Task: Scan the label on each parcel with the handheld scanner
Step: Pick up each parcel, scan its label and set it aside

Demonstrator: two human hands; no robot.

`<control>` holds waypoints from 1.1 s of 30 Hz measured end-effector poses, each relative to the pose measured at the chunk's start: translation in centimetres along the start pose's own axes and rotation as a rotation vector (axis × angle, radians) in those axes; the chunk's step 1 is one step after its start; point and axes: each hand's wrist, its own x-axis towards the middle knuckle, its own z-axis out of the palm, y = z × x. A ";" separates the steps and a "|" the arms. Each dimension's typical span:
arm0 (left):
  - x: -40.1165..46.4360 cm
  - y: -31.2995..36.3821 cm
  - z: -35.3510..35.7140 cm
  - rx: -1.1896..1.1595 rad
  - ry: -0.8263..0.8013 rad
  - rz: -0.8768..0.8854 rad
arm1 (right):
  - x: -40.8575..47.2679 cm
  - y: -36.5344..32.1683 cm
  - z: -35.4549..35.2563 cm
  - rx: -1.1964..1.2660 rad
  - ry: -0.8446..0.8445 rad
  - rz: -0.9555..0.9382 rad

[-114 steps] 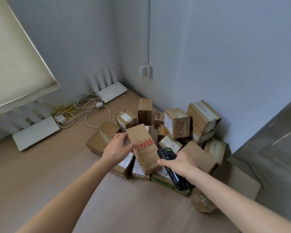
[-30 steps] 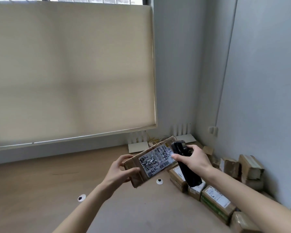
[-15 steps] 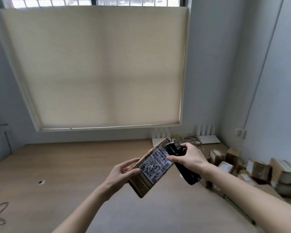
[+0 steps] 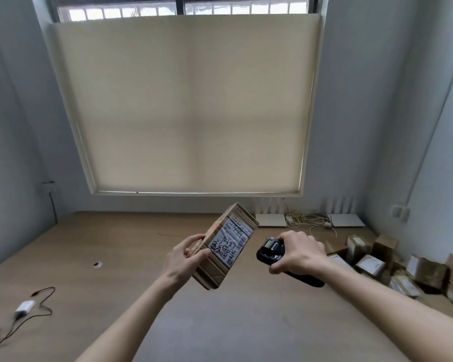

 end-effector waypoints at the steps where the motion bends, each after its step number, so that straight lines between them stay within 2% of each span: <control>1: -0.1 0.3 -0.2 0.013 0.017 -0.001 | -0.1 -0.1 -0.3 -0.019 -0.006 -0.001; 10: -1.3 2.2 -0.4 0.044 0.073 0.007 | -1.4 -0.3 -1.7 -0.111 0.001 -0.042; 25: -2.9 2.3 -1.9 0.044 0.125 -0.019 | -1.4 -2.5 -1.9 -0.106 0.015 -0.115; 33: -4.5 0.4 -4.9 -0.055 0.232 -0.125 | -0.7 -6.0 0.2 0.068 -0.071 -0.232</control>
